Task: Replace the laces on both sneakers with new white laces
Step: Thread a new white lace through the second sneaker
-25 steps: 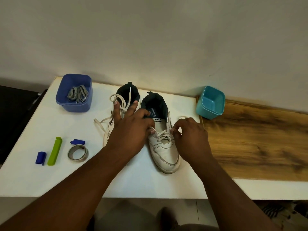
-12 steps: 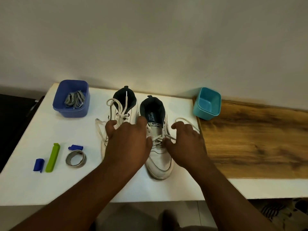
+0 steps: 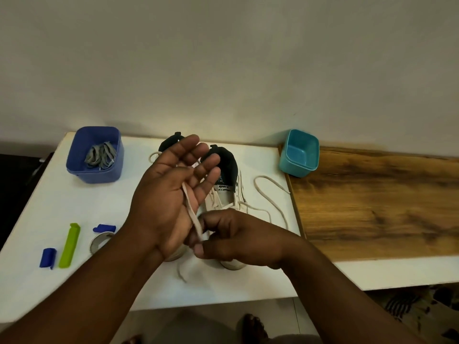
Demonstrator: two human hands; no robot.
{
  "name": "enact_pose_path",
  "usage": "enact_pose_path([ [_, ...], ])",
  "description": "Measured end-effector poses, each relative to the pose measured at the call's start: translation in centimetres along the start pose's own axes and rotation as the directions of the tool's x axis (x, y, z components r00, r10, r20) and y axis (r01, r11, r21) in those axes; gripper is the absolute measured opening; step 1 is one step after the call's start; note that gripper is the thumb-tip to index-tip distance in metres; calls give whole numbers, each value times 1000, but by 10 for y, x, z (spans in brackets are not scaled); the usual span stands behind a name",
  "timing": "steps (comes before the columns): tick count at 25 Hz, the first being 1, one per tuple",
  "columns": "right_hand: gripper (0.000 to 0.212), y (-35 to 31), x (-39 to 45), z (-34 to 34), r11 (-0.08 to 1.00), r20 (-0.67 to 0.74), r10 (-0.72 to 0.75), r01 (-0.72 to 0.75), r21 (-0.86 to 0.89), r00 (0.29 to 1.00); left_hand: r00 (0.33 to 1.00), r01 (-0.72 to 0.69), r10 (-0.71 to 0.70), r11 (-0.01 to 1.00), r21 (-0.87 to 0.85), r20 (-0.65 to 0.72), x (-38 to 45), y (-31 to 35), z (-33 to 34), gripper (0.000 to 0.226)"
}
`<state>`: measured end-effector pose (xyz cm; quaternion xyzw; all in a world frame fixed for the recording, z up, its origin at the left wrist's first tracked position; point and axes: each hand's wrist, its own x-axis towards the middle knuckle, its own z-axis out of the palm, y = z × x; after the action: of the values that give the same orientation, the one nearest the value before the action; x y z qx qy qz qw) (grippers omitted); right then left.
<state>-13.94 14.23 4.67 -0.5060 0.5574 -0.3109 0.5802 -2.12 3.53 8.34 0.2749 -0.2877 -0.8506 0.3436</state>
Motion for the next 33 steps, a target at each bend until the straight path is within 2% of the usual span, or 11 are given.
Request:
enact_pose_path([
  [4, 8, 15, -8, -24, 974, -277, 156, -194, -117, 948, 951, -75, 40, 992, -104, -305, 9, 9, -13, 40],
  [7, 13, 30, -13, -43, 900, -796, -68, -308, -309, 601, 907, -34, 4, 997, -64, -420, 11, 9, -24, 35],
  [10, 13, 29, -12, -47, 836, -882, -335, -327, -441, 333, 922, 181, -89, 959, 217, -377, 12, 4, -25, 29],
  [12, 19, 25, -10, -47, 875, -855, -332, -209, -437, 399, 949, 272, -89, 717, 642, -303, 8, -1, -30, 26],
  [14, 21, 20, -7, -40, 880, -742, -233, -188, -436, 628, 979, 168, 99, 129, 977, -181, 2, -4, -37, 35],
  [15, 21, 19, -5, -36, 843, -654, -184, -225, -489, 733, 968, 107, 244, -179, 978, -61, -1, -6, -40, 48],
  [17, 24, 17, -4, -27, 799, -489, -127, -204, -566, 863, 886, -15, 412, -435, 901, 214, -8, -6, -33, 59],
  [19, 24, 13, -4, -24, 844, -418, -175, -83, -530, 891, 872, -264, 321, -325, 908, 369, -8, -12, -26, 52],
  [22, 14, 9, -4, -26, 950, -564, -145, -45, -309, 813, 963, -268, 64, 215, 939, 261, 0, -29, -32, 37],
  [26, 5, 9, -2, -32, 999, -735, -38, 4, -48, 677, 967, -250, 93, 221, 942, 235, 14, -34, -42, 16],
  [33, 20, 13, -1, -26, 995, -663, 17, -79, -63, 749, 950, -298, 167, 243, 923, 263, 16, -45, -43, 11],
])
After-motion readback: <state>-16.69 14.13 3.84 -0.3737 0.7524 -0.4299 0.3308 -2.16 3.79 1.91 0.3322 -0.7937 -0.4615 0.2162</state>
